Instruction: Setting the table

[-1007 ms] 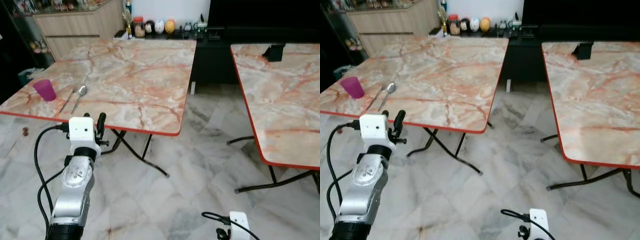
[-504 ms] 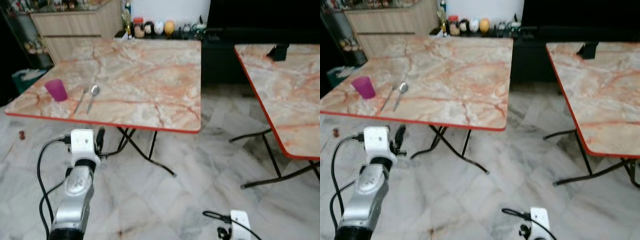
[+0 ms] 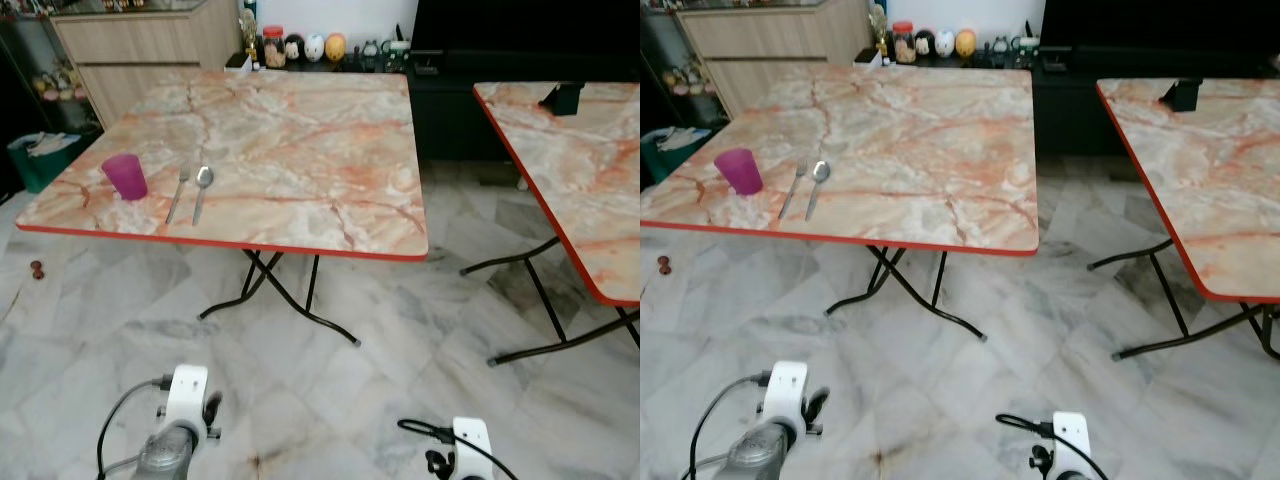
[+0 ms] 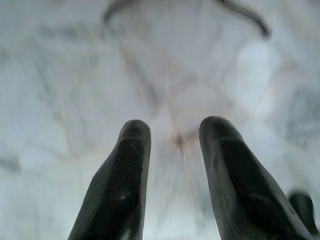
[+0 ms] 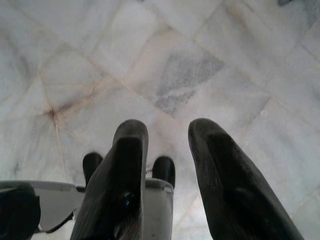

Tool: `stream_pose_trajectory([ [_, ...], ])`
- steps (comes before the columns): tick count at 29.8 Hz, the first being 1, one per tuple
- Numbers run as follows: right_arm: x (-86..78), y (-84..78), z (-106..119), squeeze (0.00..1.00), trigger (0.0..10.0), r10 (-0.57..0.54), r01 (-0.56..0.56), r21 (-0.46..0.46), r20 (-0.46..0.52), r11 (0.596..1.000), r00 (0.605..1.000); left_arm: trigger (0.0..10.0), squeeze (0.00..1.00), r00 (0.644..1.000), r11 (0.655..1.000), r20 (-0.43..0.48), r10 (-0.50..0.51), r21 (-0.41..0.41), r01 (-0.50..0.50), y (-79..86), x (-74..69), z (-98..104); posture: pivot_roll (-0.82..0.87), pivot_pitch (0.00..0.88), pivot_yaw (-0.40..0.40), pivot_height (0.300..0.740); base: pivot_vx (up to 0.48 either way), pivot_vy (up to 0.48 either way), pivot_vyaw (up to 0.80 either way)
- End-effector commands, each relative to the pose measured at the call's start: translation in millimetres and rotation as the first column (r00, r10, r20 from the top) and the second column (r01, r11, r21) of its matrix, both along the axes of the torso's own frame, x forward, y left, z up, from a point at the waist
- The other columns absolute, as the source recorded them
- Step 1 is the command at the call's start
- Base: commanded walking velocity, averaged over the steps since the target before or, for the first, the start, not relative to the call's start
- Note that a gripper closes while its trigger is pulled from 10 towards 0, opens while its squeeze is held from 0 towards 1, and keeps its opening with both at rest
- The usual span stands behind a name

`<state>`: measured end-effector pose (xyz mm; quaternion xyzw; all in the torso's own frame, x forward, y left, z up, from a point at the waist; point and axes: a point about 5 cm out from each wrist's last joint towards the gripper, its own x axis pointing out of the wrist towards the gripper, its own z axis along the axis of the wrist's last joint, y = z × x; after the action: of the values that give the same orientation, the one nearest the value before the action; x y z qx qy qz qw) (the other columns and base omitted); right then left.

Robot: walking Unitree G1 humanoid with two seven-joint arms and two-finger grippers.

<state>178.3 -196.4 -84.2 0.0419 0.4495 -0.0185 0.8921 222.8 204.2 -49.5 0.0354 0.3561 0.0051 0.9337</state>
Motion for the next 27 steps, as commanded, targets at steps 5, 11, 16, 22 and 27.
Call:
stream_pose_trajectory([
  [5,-1.6,0.0,-0.8,0.00,10.0,-0.020,0.020,0.006,-0.004,1.000,1.000,10.0,0.00,0.996,1.000,-0.084,-0.004,0.007,0.004,-0.2,-9.7,-10.9,-0.03,0.000,0.056,0.740,0.000,0.000,0.00],
  [11,-2.6,0.9,-1.4,0.00,10.0,-0.023,0.023,0.010,-0.005,1.000,1.000,10.0,0.00,0.991,1.000,-0.130,0.012,-0.009,-0.013,-1.0,-20.9,-19.8,-0.04,0.000,0.062,0.740,0.000,0.000,0.00],
  [16,-3.4,1.6,-1.8,0.00,10.0,-0.027,0.027,0.016,-0.004,1.000,1.000,10.0,0.00,0.987,1.000,-0.158,0.015,-0.009,-0.017,-1.6,-29.0,-24.9,-0.05,0.000,0.066,0.740,0.000,0.000,0.00],
  [22,-3.9,1.8,-2.0,0.00,10.0,-0.029,0.030,0.020,-0.005,0.999,1.000,10.0,0.00,0.984,1.000,-0.175,0.018,-0.008,-0.020,-0.8,-33.5,-27.6,-0.05,0.000,0.069,0.740,0.000,0.000,0.00],
  [27,-3.5,1.6,-1.8,0.00,10.0,-0.030,0.030,0.020,-0.004,0.999,1.000,10.0,0.00,0.981,1.000,-0.190,0.023,-0.006,-0.025,0.5,-38.4,-30.1,-0.05,0.000,0.067,0.740,0.000,0.247,0.00],
])
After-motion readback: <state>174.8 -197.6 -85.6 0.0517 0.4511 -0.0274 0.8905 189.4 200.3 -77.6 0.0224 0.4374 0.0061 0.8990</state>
